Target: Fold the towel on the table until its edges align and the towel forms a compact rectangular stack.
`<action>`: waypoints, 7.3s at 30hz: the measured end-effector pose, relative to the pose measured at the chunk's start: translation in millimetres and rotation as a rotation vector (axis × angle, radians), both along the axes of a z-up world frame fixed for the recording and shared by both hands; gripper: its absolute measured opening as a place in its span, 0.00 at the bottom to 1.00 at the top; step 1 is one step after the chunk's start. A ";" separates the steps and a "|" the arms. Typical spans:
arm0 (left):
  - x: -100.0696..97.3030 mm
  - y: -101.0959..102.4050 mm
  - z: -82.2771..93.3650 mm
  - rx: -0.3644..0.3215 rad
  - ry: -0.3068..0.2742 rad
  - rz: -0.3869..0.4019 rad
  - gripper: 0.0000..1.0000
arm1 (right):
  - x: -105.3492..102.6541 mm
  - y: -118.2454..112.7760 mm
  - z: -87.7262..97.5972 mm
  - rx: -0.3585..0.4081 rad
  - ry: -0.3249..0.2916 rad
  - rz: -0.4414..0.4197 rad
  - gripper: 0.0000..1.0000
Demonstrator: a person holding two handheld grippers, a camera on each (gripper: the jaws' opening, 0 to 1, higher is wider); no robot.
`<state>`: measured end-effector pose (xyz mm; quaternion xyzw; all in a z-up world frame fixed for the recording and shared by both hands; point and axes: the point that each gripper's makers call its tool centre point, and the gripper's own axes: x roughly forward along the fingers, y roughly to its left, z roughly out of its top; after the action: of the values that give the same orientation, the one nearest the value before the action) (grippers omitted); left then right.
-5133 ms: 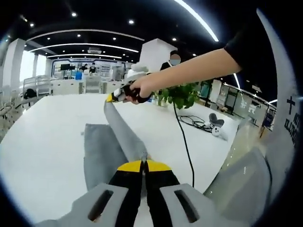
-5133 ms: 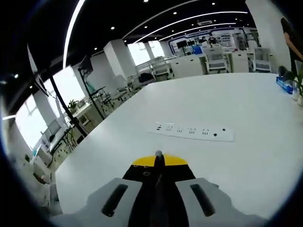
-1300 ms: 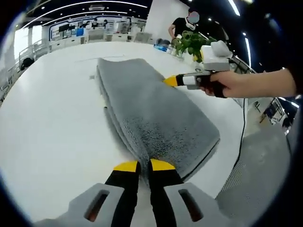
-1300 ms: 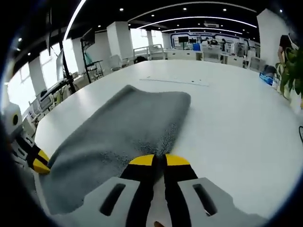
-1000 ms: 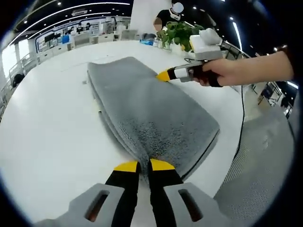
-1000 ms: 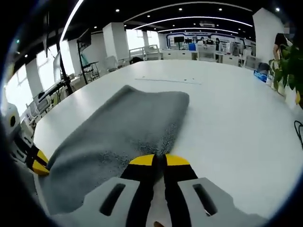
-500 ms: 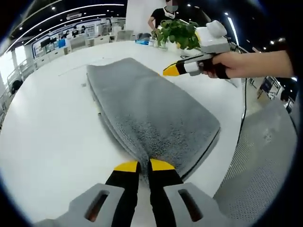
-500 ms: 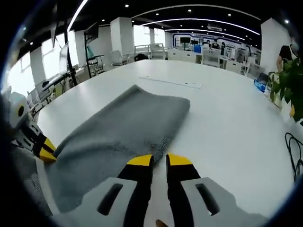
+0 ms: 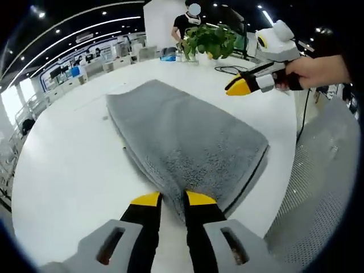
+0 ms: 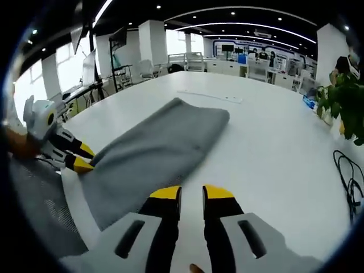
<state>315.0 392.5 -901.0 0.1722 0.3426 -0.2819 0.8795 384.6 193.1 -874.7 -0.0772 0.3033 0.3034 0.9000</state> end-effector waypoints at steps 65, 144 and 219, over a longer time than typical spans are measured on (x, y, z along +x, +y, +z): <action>127.5 8.7 -8.8 -0.207 0.040 0.103 0.06 | 49.9 44.2 -37.3 0.111 0.129 -0.067 0.03; -47.7 -55.0 -7.9 0.217 0.016 -0.675 0.24 | -117.7 90.2 -23.3 -0.197 0.076 0.721 0.19; -42.0 -56.7 46.9 0.229 0.019 -0.742 0.05 | -112.4 87.0 20.6 -0.270 0.154 0.706 0.01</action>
<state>273.0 335.8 -854.1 0.3792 0.2943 -0.5424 0.6895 272.2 280.1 -854.1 -0.2716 0.3621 0.5568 0.6964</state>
